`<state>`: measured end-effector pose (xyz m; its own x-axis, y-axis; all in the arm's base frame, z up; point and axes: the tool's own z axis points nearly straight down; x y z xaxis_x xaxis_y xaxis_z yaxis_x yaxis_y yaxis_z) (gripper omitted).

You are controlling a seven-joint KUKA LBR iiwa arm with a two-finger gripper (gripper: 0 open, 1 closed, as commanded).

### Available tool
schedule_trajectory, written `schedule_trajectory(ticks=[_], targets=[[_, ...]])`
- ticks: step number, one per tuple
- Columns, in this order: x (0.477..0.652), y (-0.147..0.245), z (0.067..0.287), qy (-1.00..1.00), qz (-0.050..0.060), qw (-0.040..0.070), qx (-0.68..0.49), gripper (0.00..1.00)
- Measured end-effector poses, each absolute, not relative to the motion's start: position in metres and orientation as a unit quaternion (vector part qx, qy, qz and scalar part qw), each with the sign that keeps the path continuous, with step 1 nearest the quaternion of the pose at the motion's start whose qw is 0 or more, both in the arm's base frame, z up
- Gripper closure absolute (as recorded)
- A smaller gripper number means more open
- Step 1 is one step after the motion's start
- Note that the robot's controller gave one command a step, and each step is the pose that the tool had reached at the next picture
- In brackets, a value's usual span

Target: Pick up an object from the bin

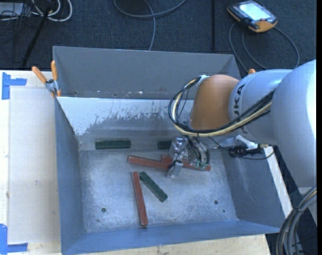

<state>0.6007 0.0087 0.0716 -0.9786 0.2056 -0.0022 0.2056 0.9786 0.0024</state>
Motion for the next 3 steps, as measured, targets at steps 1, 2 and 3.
schedule_trajectory(ticks=[1, 2, 3], targets=[[0.600, 0.009, 0.073, 0.995, 0.001, 0.001, 0.103, 1.00], [0.599, 0.008, 0.081, 0.995, 0.000, -0.002, 0.102, 1.00], [0.599, 0.008, 0.096, 0.995, 0.000, -0.002, 0.103, 1.00]])
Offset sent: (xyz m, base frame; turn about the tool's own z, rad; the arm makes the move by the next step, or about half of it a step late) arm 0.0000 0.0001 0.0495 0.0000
